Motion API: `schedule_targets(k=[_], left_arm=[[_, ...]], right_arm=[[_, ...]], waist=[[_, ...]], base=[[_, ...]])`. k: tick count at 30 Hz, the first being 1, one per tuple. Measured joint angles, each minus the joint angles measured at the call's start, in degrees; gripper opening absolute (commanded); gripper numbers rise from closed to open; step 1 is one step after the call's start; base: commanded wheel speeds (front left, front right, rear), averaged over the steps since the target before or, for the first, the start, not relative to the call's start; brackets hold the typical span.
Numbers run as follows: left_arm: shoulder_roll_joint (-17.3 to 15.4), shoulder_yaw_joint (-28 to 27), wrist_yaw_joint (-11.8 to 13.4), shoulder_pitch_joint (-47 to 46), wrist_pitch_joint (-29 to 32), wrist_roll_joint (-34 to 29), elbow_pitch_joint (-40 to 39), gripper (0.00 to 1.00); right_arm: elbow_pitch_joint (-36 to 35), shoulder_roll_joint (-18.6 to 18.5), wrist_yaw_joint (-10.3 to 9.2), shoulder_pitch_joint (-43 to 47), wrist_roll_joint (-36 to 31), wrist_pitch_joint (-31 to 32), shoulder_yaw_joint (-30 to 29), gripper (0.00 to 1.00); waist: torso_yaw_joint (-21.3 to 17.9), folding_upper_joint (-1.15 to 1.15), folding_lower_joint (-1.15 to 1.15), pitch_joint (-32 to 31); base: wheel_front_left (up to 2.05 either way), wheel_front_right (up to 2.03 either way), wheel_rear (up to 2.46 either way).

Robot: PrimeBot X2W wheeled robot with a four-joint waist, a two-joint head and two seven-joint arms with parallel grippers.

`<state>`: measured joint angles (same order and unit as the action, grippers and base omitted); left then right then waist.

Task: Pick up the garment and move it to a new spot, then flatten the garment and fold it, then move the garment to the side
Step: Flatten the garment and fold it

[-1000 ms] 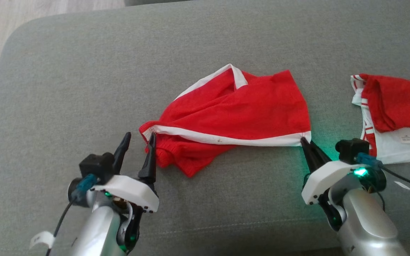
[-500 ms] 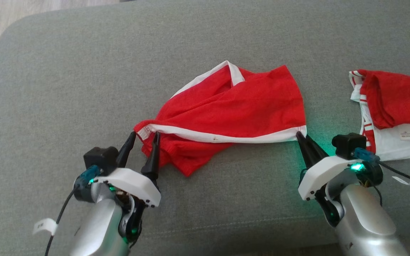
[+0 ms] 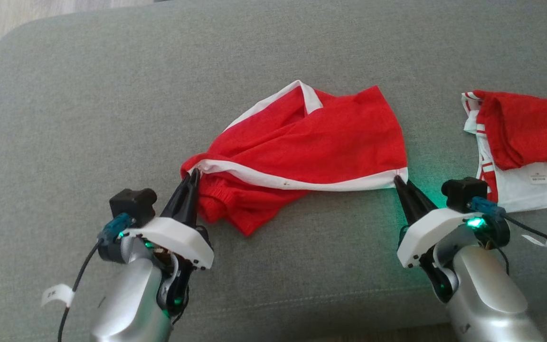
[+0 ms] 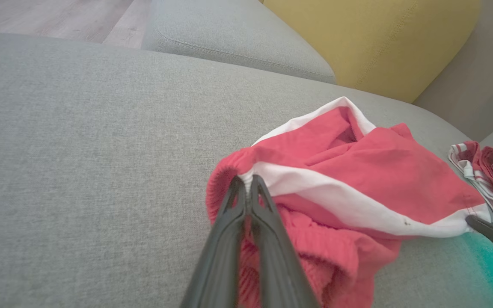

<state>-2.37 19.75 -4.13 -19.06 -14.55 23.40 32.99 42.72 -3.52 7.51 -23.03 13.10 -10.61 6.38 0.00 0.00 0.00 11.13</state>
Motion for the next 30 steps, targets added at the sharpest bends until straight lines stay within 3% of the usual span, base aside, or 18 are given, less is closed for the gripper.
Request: schedule_targets(k=[8,14,24,30], left_arm=[[0.00,-0.24,-0.98,0.18,0.00,-0.36,-2.96,0.00],[-0.54,-0.88,-2.02,2.55,0.00,-1.14,-8.05,0.00],[-5.02,-1.65,-2.77,3.25,2.50,-0.14,-20.22,0.00],[-4.99,-2.11,-1.21,4.02,5.37,2.23,-29.73,0.00]], right_arm=[[0.18,0.01,0.00,-0.01,-1.30,-0.32,-0.68,0.00],[-2.40,-1.25,0.00,-0.90,-6.99,0.02,1.24,0.00],[-17.70,-7.30,0.00,-7.26,-5.38,6.41,1.32,0.00],[-30.47,-10.26,0.00,-4.05,-4.90,12.90,1.33,0.00]], waist=[[0.41,0.00,0.00,-1.50],[0.45,0.00,0.00,-5.41],[-0.81,0.00,0.00,-13.44],[-1.21,0.00,0.00,-17.19]], base=[[0.00,0.00,0.00],[0.00,0.00,0.00],[0.00,0.00,0.00],[0.00,0.00,0.00]])
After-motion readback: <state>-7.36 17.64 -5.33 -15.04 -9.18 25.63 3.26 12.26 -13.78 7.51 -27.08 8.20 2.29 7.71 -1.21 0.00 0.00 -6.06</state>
